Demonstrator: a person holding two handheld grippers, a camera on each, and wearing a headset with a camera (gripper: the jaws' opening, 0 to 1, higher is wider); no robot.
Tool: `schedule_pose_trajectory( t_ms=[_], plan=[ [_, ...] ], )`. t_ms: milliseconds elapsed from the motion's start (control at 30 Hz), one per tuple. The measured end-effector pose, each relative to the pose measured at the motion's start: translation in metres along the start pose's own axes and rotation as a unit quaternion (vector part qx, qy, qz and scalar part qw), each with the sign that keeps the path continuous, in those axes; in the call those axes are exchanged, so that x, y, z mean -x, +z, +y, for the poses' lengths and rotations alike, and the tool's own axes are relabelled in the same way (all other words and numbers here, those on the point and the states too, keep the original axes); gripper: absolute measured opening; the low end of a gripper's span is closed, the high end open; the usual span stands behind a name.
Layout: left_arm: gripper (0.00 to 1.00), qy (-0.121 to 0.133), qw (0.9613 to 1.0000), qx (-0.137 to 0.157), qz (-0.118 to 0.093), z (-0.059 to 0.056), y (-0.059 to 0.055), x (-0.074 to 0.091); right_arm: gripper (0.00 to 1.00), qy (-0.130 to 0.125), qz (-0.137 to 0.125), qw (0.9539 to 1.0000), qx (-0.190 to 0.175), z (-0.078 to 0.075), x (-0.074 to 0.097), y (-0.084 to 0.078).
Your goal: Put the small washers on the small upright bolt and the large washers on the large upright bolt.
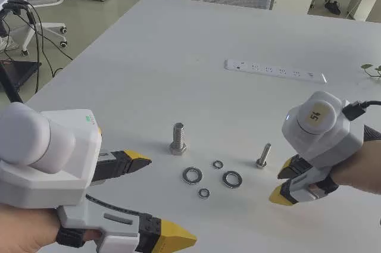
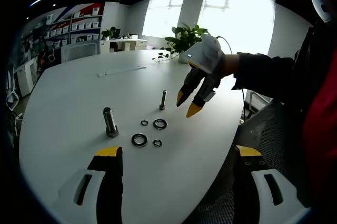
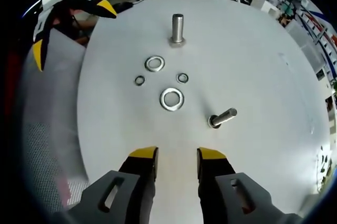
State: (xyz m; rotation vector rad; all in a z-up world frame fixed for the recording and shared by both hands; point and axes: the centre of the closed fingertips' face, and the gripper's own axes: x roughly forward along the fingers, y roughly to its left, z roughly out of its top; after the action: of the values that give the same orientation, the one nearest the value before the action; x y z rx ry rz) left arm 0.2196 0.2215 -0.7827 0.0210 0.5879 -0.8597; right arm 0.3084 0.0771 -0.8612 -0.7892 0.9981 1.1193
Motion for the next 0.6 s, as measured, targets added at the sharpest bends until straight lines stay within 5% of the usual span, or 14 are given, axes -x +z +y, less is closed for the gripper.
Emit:
schedule_pose_trajectory(
  t_ms=[600],
  plan=[
    [0.86,0.002,0.9999,-0.004,-0.012,0.001,0.006,0.001,0.31,0.021,-0.004,0.9990,0.040,0.028,0.003,0.029]
  ],
)
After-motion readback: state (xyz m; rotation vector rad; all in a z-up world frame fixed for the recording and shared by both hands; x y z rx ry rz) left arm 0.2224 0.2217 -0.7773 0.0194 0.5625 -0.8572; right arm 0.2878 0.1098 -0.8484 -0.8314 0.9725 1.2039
